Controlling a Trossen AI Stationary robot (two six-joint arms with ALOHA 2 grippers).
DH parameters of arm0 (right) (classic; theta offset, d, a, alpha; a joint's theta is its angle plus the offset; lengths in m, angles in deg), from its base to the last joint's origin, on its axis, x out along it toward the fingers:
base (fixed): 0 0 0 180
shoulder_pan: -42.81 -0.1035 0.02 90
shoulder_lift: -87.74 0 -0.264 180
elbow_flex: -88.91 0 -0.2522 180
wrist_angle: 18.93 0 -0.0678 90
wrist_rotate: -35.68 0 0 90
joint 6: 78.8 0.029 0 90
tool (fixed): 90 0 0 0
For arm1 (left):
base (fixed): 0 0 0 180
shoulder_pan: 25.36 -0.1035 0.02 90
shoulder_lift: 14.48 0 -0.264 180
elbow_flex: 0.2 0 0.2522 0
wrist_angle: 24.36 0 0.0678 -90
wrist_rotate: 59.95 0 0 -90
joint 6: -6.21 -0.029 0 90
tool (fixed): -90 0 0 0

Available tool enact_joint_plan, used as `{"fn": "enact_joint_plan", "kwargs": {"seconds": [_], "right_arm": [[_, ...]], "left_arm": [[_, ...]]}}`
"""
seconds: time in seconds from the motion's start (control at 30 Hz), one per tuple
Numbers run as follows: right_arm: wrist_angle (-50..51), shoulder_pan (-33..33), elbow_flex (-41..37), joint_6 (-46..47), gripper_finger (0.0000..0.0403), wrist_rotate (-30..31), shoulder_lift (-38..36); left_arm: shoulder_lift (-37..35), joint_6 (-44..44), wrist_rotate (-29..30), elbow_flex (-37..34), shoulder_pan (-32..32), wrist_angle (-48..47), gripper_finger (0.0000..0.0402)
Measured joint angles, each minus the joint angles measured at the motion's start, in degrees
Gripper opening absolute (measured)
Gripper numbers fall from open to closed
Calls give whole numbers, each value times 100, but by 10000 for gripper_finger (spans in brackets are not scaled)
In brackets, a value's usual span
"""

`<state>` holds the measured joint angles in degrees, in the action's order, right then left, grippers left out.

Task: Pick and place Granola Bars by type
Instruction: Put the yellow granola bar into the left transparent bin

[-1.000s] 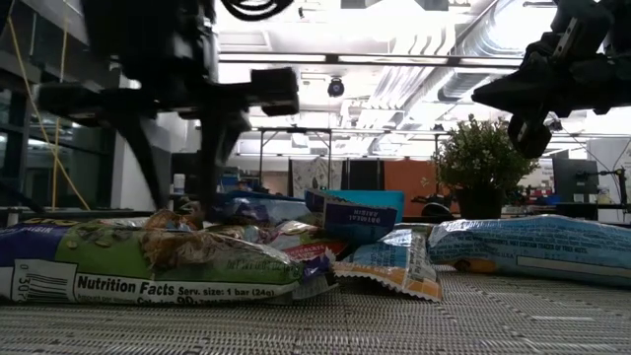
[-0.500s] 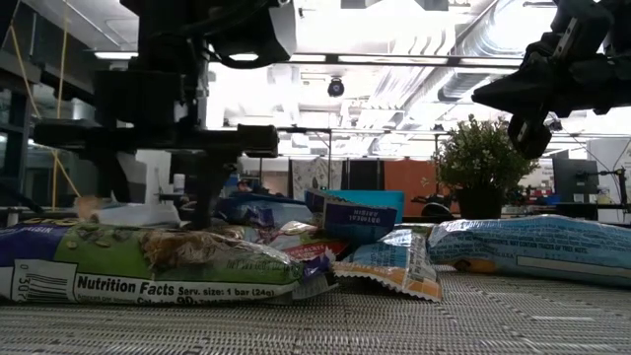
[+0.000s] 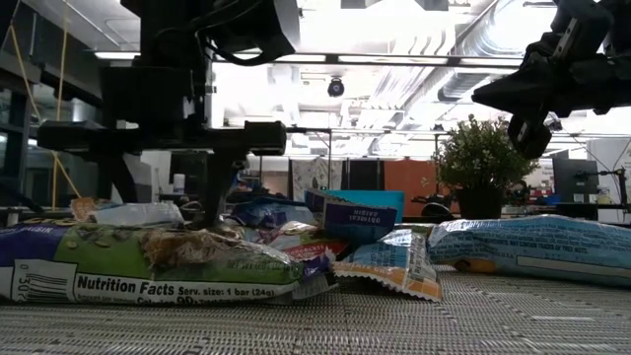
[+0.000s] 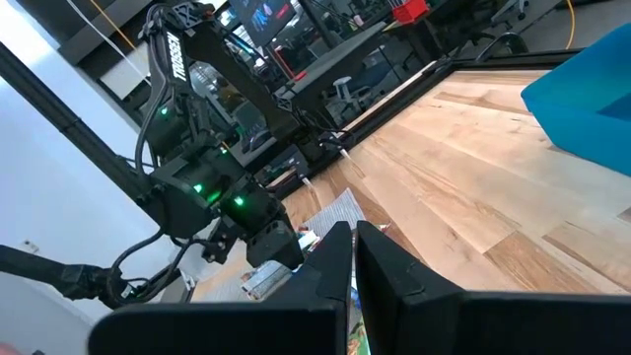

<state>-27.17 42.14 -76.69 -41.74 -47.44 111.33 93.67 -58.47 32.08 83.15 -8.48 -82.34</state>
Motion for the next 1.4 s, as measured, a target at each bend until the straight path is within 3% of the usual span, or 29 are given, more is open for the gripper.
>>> {"fn": "enact_joint_plan", "kwargs": {"seconds": [0.53,0.67,0.83,0.97,1.2,1.3,1.4], "right_arm": [[0,-1,0,0,0,2,0],[-2,0,-2,0,0,2,2],[-2,-1,0,-2,0,1,1],[0,-2,-2,0,0,2,0],[36,-1,0,0,0,0,2],[70,0,0,0,0,0,2],[70,-1,0,0,0,1,2]], "left_arm": [[3,692,-256,9,-7,-211,41],[23,755,-299,227,-11,-783,23],[-68,791,-542,837,-191,-1637,35],[-291,947,-1260,1498,-421,-2373,37],[-884,2060,-3573,2405,-762,-2967,28],[-1238,2660,-3930,2485,-681,-2956,28],[-1583,3202,-3808,2485,-469,-2998,27]]}}
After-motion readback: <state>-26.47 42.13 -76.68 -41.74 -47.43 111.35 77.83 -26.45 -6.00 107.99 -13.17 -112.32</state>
